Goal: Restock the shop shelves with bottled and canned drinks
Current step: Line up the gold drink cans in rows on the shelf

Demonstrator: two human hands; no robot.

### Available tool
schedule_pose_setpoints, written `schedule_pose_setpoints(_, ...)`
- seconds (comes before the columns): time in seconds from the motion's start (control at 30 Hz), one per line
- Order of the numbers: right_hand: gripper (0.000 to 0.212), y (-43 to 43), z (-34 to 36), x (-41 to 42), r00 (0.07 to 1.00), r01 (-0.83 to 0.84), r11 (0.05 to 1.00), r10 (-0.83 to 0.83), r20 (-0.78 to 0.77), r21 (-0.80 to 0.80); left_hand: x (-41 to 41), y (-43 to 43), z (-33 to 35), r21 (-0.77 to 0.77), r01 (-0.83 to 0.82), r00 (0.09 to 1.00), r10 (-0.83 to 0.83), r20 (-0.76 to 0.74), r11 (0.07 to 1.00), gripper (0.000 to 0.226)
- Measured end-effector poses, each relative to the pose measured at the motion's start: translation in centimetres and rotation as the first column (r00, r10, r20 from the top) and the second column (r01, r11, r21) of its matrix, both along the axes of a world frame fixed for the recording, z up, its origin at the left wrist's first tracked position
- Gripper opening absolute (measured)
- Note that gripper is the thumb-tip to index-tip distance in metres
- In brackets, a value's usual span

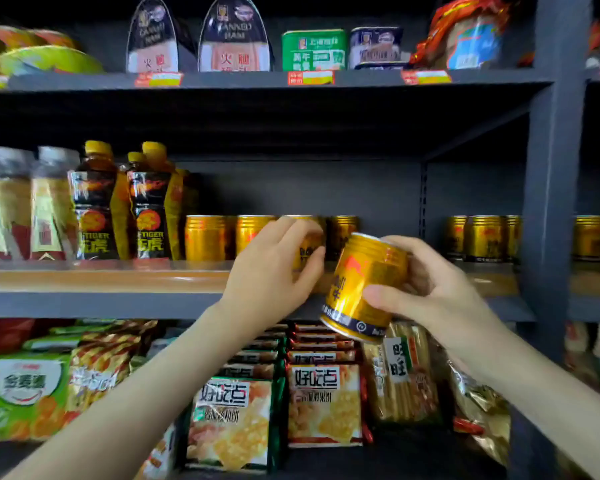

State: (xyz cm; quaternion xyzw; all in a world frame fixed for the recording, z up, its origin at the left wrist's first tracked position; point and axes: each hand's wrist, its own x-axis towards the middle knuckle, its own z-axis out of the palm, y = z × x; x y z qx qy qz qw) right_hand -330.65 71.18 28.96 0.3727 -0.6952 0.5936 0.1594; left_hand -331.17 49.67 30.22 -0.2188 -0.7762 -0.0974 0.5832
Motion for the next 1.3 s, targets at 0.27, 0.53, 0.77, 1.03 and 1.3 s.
schedule_pose_setpoints(0.27,0.050,0.1,6.9,-4.3,0.991,0.107,0.989,-0.099,0.085,-0.098,-3.9,-1.0,4.5,-0.351,-0.183,0.976,0.213,0.048,0.918,0.046)
schedule_pose_setpoints(0.53,0.044,-1.4,8.9,-10.2,0.931,0.333,0.890,-0.362,0.038,0.313,-5.3,-1.3,6.1,-0.492,-0.094,0.966,0.199,0.166,0.866,0.045)
schedule_pose_setpoints(0.77,0.046,-3.2,9.2,-13.3,0.939,0.253,0.836,-0.333,0.084,0.487,-6.7,-2.6,6.8,-0.556,-0.136,0.960,0.248,0.131,0.820,0.046)
schedule_pose_setpoints(1.03,0.044,-4.1,9.0,-16.4,0.927,0.316,0.711,-0.372,-0.045,0.629,-7.5,-3.0,7.2,-0.627,-0.203,0.974,0.222,-0.048,0.753,0.050)
schedule_pose_setpoints(1.3,0.068,-4.0,9.2,-17.0,0.932,0.322,0.512,-0.320,-0.172,0.796,-8.3,-3.1,6.7,-0.623,-0.251,0.968,0.178,-0.179,0.740,0.045)
